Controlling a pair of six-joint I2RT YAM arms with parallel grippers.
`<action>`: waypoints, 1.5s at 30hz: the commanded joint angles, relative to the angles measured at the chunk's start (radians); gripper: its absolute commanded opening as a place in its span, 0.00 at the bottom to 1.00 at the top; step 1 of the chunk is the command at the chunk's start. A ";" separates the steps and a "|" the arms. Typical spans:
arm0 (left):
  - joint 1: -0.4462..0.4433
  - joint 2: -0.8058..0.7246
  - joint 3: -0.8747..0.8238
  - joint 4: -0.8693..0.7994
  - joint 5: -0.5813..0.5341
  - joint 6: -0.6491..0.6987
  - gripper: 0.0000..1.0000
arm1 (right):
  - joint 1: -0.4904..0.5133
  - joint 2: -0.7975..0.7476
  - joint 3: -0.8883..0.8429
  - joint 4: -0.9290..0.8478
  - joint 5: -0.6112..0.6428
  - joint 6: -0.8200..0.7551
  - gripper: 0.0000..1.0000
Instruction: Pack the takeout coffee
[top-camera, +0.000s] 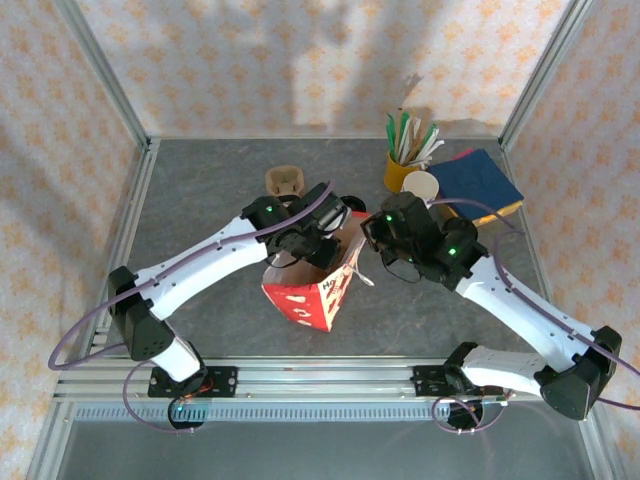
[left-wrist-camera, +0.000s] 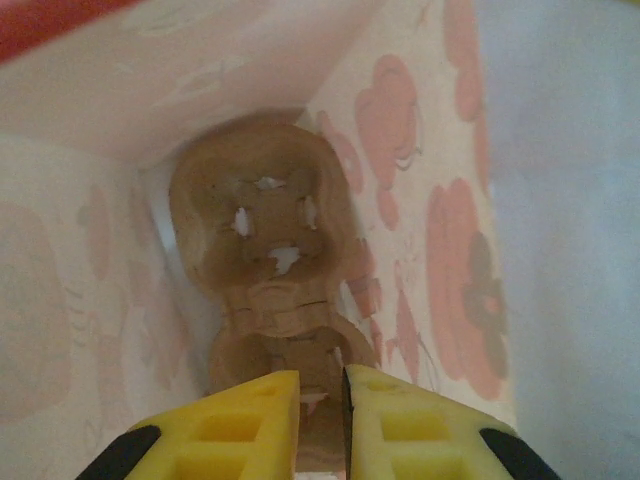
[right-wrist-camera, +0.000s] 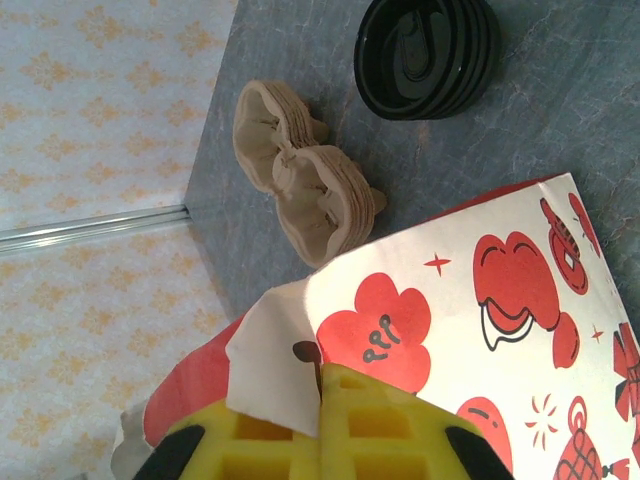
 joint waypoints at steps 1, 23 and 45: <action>0.000 0.006 0.011 -0.053 -0.076 0.009 0.17 | -0.005 -0.031 -0.011 0.034 0.009 0.023 0.00; -0.018 -0.012 0.034 0.031 0.024 0.000 0.16 | -0.005 -0.035 -0.031 0.003 0.040 0.027 0.00; 0.020 0.048 -0.138 0.090 0.121 0.047 0.15 | -0.006 -0.063 -0.038 0.018 0.026 0.022 0.00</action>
